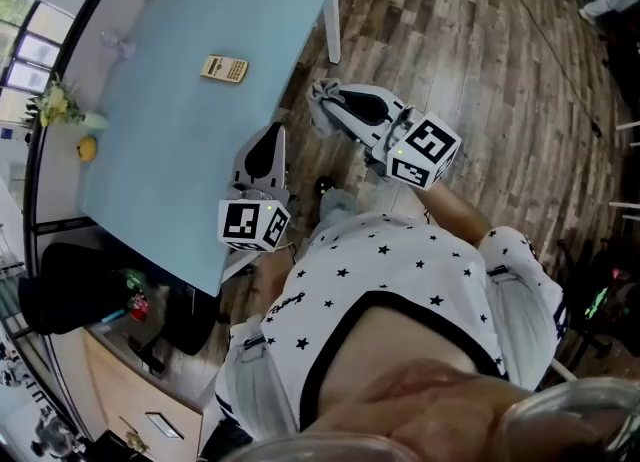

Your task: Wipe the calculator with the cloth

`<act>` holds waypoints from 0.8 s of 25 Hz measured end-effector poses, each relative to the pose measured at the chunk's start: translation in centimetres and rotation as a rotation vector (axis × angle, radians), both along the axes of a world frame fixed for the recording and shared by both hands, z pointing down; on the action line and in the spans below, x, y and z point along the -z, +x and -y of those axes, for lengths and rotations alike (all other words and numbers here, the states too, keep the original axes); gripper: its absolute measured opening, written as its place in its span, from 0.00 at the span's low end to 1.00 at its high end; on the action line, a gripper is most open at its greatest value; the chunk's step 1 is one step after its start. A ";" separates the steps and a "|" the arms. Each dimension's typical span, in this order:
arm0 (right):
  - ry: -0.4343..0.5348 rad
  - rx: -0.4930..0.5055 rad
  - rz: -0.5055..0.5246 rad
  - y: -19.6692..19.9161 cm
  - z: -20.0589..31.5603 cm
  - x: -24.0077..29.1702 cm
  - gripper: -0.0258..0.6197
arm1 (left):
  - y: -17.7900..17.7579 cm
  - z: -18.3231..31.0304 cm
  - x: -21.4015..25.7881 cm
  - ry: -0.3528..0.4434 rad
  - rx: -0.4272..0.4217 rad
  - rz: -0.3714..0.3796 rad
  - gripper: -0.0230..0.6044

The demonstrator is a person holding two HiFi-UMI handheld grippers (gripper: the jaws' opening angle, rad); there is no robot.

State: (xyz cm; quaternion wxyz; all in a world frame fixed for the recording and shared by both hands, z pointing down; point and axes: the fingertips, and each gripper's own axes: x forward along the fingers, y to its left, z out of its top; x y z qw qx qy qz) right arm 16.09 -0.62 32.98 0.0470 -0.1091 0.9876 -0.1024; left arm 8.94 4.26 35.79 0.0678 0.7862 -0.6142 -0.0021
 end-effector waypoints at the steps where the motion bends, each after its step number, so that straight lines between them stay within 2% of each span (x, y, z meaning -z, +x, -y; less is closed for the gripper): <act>1: 0.001 0.009 -0.006 -1.0 0.2 0.0 0.10 | -1.0 0.2 0.0 0.000 0.011 0.000 0.09; 10: 0.012 0.059 -0.056 -8.5 2.3 -0.5 0.11 | -8.5 1.8 -0.7 0.004 0.077 -0.012 0.09; 20: 0.033 0.078 -0.087 -14.2 4.2 -0.8 0.11 | -14.2 2.8 -1.0 0.018 0.114 -0.015 0.09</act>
